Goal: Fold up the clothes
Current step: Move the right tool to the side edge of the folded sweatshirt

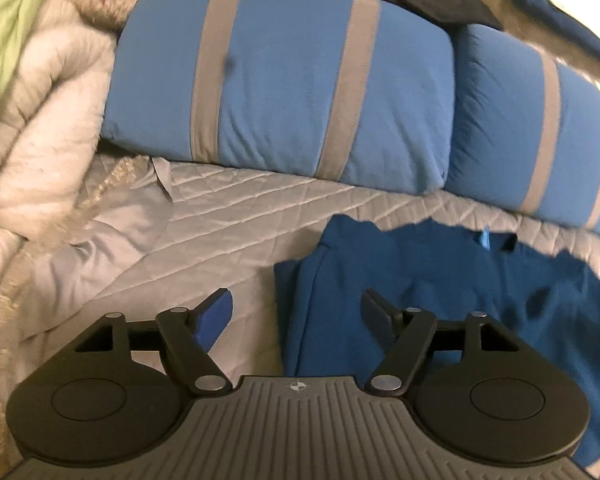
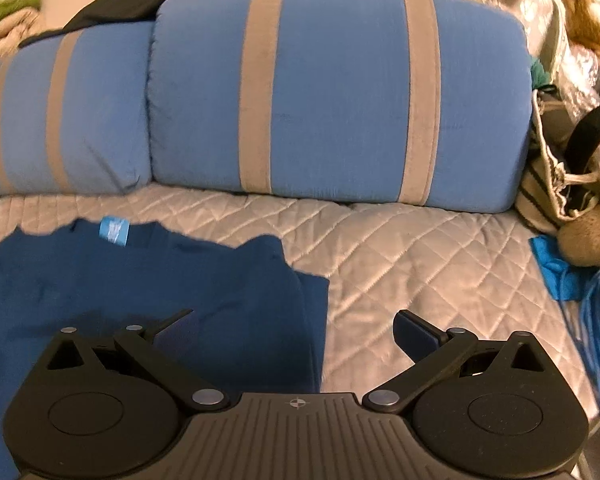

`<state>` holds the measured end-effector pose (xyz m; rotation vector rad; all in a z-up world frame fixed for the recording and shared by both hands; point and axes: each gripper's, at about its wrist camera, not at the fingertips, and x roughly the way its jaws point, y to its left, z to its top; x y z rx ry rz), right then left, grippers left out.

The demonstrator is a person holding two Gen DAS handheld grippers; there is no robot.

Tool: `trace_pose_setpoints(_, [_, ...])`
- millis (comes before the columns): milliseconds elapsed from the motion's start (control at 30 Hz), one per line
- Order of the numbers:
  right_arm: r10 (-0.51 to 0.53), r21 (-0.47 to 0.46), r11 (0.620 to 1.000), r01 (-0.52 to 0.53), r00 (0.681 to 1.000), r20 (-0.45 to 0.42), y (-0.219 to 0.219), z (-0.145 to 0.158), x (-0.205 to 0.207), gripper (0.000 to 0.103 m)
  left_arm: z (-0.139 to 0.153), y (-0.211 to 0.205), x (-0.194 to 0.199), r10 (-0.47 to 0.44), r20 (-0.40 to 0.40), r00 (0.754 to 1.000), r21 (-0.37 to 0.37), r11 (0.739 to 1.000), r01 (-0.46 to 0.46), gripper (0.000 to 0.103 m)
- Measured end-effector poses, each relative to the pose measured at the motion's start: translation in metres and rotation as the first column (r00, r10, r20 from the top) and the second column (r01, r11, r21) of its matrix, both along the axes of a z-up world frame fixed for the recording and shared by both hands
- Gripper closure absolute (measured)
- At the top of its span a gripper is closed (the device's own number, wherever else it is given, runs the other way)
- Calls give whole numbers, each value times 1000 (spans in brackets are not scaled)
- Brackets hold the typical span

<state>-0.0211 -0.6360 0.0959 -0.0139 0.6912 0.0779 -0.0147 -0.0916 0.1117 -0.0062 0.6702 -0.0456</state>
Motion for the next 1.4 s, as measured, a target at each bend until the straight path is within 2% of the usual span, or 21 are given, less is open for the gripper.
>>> trace_pose_setpoints(133, [26,-50,998,-26,1000,-2,6,3,-20,0,4,-7,-23,-18,9,1000,15,1000,18,29])
trace_pose_setpoints(267, [43,-92,995,-43,999,-7,10,3,-38,0,4,-10,-48,-41,-4,999,-27,999,41,29])
trace_pose_setpoints(533, [24,-66,997,-27,999,-45,0,-8,-65,0,-9,-17,-93,-78,-48,996,-60,995,76,29])
trace_pose_setpoints(633, [27,-1,1000,-27,997,-75,-9,-16,-72,0,-14,-18,-108,-92,-51,994,-81,993,87,29])
trace_pose_setpoints(800, [43,201,980,-13,989,-143,-35,-30,-80,0,-18,-23,-129,-108,-18,994,-121,987,105,29])
trace_pose_setpoints(867, [34,289,957,19,984,-176,-47,-35,-83,0,-22,-29,-133,-119,-25,993,-116,987,116,29])
trace_pose_setpoints(1000, [33,400,914,67,971,-237,-62,-47,-91,0,-32,-40,-136,-143,-47,989,-105,985,137,29])
trace_pose_setpoints(1133, [69,539,836,101,955,-287,-76,-61,-101,0,-40,-51,-136,-161,-73,984,-69,985,156,29])
trace_pose_setpoints(1267, [97,680,714,167,938,-332,-89,-79,-108,4,-42,-60,-135,-164,-91,982,-5,986,164,29])
trace_pose_setpoints(1400, [97,782,583,218,938,-334,-98,-98,-114,4,-44,-68,-136,-149,-104,983,67,985,156,29])
